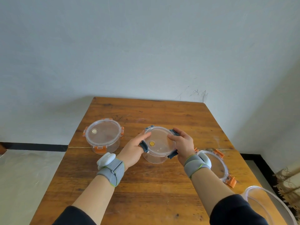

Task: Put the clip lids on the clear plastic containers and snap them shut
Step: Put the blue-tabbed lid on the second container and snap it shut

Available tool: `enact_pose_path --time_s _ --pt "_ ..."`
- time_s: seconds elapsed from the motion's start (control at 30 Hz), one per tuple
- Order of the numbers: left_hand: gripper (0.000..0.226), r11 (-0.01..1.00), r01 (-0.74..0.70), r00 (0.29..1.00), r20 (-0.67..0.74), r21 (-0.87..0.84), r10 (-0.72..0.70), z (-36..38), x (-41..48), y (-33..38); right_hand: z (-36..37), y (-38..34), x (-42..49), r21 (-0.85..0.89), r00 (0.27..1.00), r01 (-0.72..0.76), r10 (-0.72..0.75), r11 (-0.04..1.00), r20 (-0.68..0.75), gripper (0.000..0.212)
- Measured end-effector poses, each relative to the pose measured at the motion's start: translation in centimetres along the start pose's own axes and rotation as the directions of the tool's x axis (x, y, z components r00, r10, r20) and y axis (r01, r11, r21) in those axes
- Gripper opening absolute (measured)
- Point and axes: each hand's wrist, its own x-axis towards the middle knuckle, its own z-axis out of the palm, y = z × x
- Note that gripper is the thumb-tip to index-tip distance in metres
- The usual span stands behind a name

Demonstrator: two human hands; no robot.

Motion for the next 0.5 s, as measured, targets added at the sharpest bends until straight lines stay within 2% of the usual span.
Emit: enact_pose_path --time_s 0.17,0.3,0.5 --pt "0.079 0.973 0.093 0.995 -0.023 -0.211 -0.1 -0.2 -0.8 0.2 0.4 -0.1 0.1 -0.096 1.0 0.025 -0.023 0.995 0.017 0.047" --pt "0.057 0.928 0.111 0.987 -0.066 -0.355 -0.143 0.5 -2.0 0.4 0.2 0.1 -0.3 -0.14 0.999 0.029 -0.024 0.99 0.032 0.046" --pt "0.037 0.901 0.085 0.961 -0.203 -0.424 -0.186 1.9 -5.5 0.0 -1.4 1.1 -2.6 -0.195 0.996 0.03 -0.012 0.98 0.092 0.042"
